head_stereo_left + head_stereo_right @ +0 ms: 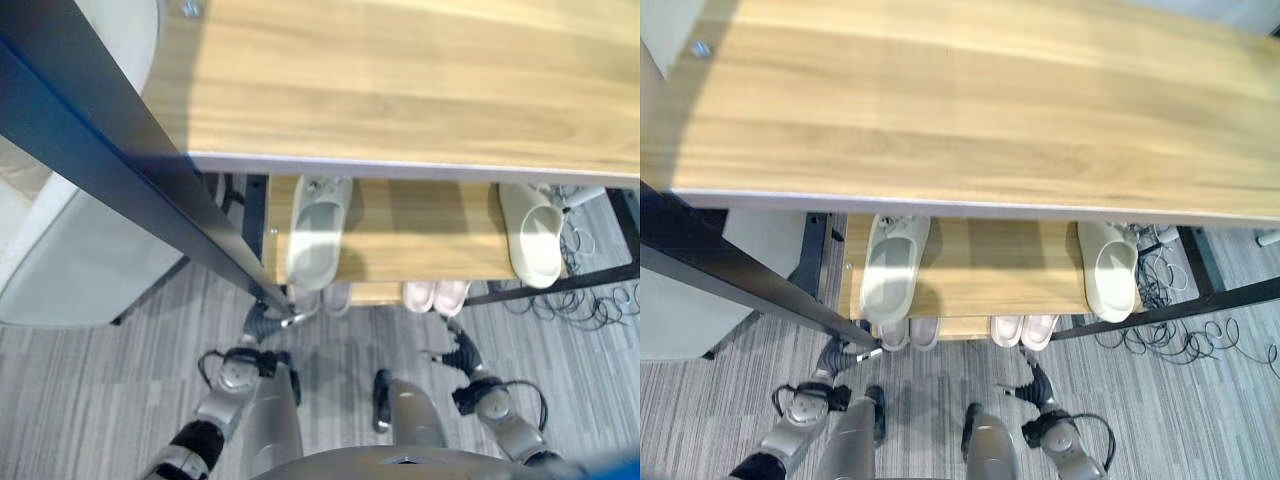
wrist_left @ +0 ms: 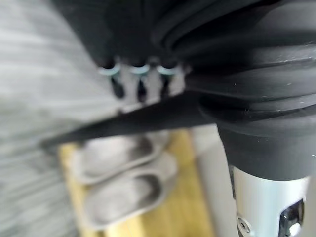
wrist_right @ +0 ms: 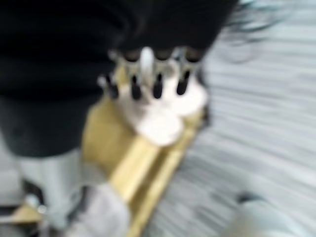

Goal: Arrange the slippers neatly on the shoe rack.

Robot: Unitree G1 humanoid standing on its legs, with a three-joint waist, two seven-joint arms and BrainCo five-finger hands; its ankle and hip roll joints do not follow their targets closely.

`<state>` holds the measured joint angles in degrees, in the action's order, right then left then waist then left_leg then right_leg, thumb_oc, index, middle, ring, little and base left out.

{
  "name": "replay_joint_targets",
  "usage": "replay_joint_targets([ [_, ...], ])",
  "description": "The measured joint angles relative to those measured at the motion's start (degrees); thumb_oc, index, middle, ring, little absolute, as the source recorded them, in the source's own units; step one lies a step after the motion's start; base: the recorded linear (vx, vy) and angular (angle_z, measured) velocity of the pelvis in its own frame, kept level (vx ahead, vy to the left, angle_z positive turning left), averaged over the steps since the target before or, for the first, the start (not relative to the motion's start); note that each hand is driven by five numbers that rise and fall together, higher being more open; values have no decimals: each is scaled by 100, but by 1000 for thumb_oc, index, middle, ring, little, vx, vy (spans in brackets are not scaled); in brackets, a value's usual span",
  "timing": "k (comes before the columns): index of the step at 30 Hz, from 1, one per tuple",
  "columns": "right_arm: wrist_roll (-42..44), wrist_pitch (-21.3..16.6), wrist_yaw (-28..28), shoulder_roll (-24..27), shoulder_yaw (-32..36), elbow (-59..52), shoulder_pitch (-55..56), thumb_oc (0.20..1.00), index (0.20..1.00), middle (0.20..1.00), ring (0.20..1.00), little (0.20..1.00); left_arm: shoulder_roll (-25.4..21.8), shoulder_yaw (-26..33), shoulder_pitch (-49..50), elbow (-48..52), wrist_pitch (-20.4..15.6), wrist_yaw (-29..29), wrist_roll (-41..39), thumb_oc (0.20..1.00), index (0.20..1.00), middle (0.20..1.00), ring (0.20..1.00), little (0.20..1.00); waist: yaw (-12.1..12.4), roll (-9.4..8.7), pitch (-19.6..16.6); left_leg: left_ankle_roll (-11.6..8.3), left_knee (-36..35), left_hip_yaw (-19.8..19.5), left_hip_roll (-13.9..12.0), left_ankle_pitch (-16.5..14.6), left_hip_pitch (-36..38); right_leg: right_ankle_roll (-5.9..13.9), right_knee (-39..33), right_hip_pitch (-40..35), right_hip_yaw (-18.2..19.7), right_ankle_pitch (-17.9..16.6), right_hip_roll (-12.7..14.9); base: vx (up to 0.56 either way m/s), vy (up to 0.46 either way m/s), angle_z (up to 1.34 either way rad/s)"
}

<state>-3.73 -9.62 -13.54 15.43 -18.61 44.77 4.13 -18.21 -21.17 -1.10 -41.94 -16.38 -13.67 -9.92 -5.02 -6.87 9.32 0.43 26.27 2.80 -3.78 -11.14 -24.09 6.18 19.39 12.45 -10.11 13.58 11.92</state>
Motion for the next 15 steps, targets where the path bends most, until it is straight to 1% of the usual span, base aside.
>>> replay_joint_targets([
  [1,1,10,-4,-1,4,126,37,1000,1000,1000,1000,1000,-12,-48,82,-3,-3,5,21,1000,1000,1000,1000,1000,16,36,-106,4,-90,-7,8,18,56,-30,-95,-46,-11,-56,-2,175,3,2],
  [2,3,18,-6,-25,16,273,23,1000,1000,1000,1000,1000,-14,-81,152,-15,0,10,60,1000,1000,1000,1000,1000,17,43,-120,5,-208,0,30,27,180,-31,-242,-198,-17,-93,2,162,-8,-1],
  [3,4,-22,-9,-130,67,664,-78,1000,1000,1000,1000,1000,-18,-78,192,-92,13,19,112,1000,1000,1000,1000,1000,35,13,-143,-11,-468,29,87,111,456,-6,-572,-507,-30,-213,2,83,-8,-3],
  [5,5,57,-6,-230,115,1269,-163,1000,1000,1000,1000,1000,39,-164,235,-353,47,69,268,1000,1000,1000,1000,1000,129,22,-292,-12,-1069,106,125,344,995,-48,-1067,-933,-43,-521,-5,72,-14,-8],
  [6,6,47,-10,-190,119,1284,-99,1000,1000,1000,1000,1000,74,-208,296,-421,44,84,300,1000,1000,1000,1000,1000,160,86,-430,-18,-1214,112,122,374,1071,-41,-1094,-938,-72,-557,-3,102,-16,-6],
  [7,6,46,-9,-205,122,1356,-117,1000,1000,1000,1000,1000,74,-219,326,-459,55,83,376,1000,1000,1000,1000,1000,161,78,-480,-41,-1343,133,153,428,1190,-35,-1149,-1030,-89,-573,14,88,-39,-3],
  [8,8,47,-3,-272,124,1588,-164,1000,1000,1000,1000,1000,86,-218,448,-625,73,90,460,1000,1000,1000,1000,1000,178,67,-589,-55,-1801,135,183,651,1496,-38,-1364,-1223,-135,-670,10,53,-70,-2],
  [9,9,52,-2,-312,129,1731,-172,1000,1000,1000,1000,1000,95,-222,481,-728,89,96,489,1000,1000,1000,1000,1000,171,66,-646,-62,-2025,138,184,762,1649,-41,-1465,-1325,-163,-718,-4,30,-75,1],
  [13,0,132,24,-380,0,2162,-217,1000,1000,1000,1000,1000,120,-225,492,-833,110,119,497,1000,1000,1000,1000,1000,284,26,-737,-124,-2508,128,159,1032,1942,-33,-1728,-1523,-193,-739,-74,-15,-53,2],
  [15,-46,176,32,-394,-132,2225,-208,1000,1000,1000,1000,1000,135,-219,553,-881,133,110,499,1000,1000,1000,1000,1000,342,-5,-790,-197,-2728,48,155,1204,1975,45,-2159,-1679,-303,-832,-139,-146,-26,18],
])
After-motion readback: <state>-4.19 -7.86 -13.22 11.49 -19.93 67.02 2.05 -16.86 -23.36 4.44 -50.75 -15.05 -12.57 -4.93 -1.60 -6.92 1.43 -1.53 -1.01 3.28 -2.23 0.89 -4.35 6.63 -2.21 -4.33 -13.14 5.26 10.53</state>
